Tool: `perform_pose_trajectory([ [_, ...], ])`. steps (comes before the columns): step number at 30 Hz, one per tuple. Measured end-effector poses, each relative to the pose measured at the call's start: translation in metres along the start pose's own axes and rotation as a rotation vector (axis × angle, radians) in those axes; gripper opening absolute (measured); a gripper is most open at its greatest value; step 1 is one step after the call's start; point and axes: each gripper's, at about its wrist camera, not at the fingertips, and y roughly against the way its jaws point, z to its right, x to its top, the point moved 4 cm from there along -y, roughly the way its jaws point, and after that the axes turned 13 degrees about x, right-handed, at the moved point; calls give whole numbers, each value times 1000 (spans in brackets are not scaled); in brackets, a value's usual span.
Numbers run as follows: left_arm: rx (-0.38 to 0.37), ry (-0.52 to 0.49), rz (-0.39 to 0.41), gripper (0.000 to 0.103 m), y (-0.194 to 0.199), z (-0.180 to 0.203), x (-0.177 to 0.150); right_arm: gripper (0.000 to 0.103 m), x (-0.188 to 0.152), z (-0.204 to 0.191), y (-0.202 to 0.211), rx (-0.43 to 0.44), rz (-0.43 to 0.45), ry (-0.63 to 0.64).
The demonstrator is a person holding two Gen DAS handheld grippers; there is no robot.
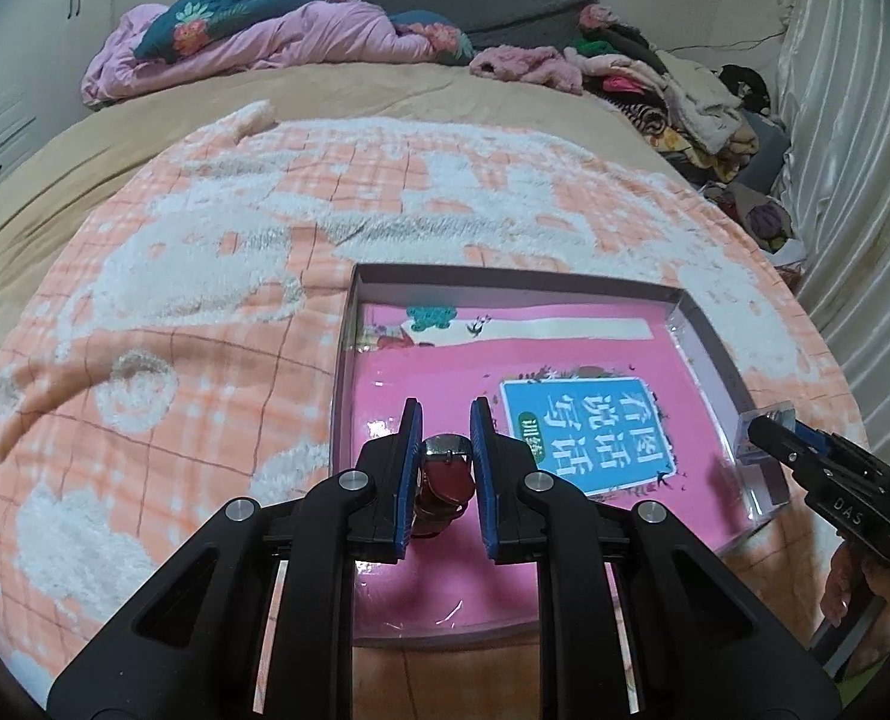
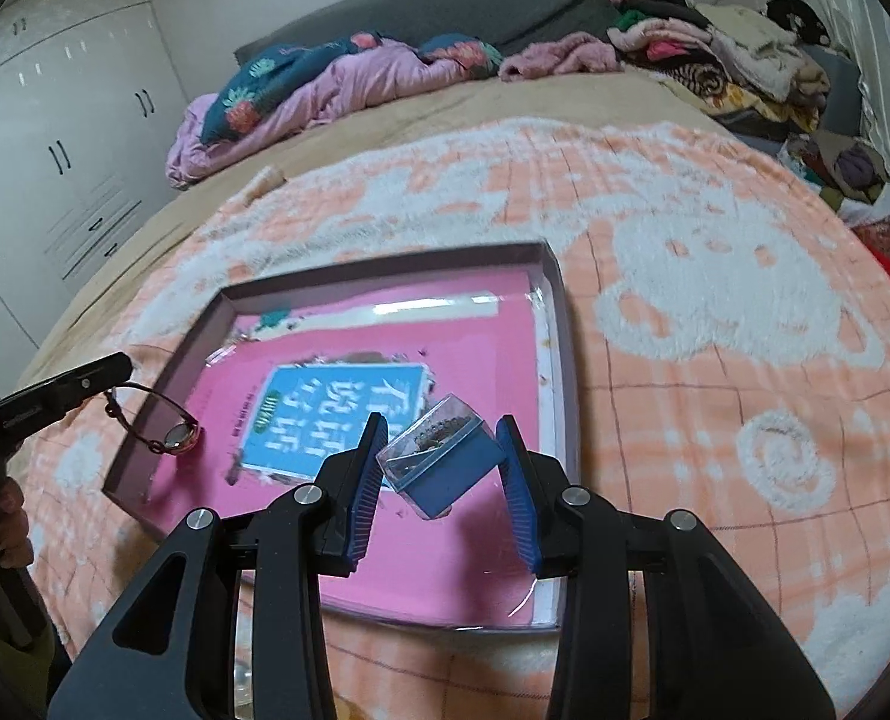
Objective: Organize jewelry
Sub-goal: 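Carry the red watch and blue box into the tray and open both tools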
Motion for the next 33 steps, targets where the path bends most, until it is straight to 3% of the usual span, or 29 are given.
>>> perform_pose_trajectory([
  [6,11,2,3,10,0,1,-3,39,-6,14,-10,-11,-20,-43],
  [16,27,3,-3,20,3,6,-8,76,0,8,13,-3,34,-38],
  [20,30,15,5,36,10,4,-8,85,4,7,24,5,56,-49],
  [28,32,47,33,67,35,-1,-2,86,14,3,52,13,115,-45],
  [30,34,51,45,81,44,-1,-1,88,16,0,59,13,127,-37],
  [33,47,46,76,88,61,0,0,89,19,-6,73,16,155,-16],
])
